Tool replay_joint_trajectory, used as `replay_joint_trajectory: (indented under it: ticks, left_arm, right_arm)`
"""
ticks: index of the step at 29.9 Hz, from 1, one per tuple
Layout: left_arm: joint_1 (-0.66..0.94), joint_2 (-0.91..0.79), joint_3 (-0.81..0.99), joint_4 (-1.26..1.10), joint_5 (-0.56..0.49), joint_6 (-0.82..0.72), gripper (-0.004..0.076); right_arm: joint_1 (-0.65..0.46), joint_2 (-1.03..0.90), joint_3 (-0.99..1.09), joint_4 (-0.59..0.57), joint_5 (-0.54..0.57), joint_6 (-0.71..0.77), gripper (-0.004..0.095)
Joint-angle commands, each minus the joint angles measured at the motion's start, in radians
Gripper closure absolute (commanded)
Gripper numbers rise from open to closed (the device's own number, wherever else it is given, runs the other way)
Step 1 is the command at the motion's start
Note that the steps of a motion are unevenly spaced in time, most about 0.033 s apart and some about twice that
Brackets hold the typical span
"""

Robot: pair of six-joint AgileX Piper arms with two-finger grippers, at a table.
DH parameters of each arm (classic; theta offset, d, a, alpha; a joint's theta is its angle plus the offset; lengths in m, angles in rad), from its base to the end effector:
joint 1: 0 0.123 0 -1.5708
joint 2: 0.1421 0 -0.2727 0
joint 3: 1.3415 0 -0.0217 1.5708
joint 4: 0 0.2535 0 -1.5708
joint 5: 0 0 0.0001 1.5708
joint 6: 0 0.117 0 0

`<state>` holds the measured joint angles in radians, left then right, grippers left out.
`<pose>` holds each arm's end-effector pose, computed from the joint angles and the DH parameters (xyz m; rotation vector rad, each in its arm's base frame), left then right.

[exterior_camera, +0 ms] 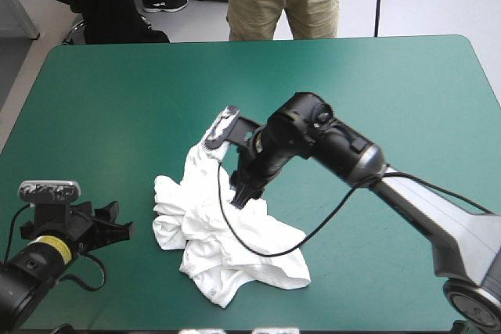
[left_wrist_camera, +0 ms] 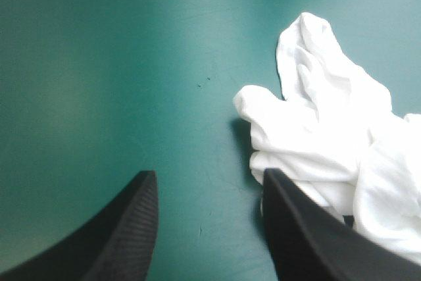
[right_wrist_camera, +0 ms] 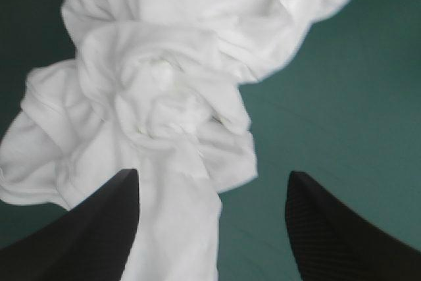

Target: Fold the cloth

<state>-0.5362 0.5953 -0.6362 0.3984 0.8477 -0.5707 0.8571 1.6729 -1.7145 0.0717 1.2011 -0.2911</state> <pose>0.1325 -0.0391 0.2899 0.1056 2.2159 -0.1284 0.2365 0.2851 0.3392 -1.4395 2.2475 0.2839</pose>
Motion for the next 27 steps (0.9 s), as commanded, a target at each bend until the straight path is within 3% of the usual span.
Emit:
replay_joint_trajectory:
  ticks: [1,4,9,18,27]
  left_arm:
    - [-0.002,0.133,-0.099,0.016,-0.055,-0.027,0.0365]
    - [-0.002,0.259,-0.196,-0.025,-0.053,0.009,0.0365]
    - [-0.002,0.514,-0.400,-0.156,-0.011,0.197,0.0365]
    - [-0.002,0.868,-0.700,-0.205,0.057,0.349,0.0365]
    - [0.118,1.121,-0.818,-0.437,0.063,0.521,0.0365]
  right_arm:
    - [-0.081,-0.127,-0.022,-0.026,0.048,0.045,0.0300]
    - [-0.143,-0.181,-0.010,-0.051,0.048,0.055,0.0303]
    - [-0.227,-0.232,0.037,-0.072,0.048,0.074,0.0303]
    - [-0.237,-0.243,0.117,-0.094,0.035,0.068,0.0304]
    - [-0.240,-0.246,0.117,-0.126,0.047,0.094,0.0303]
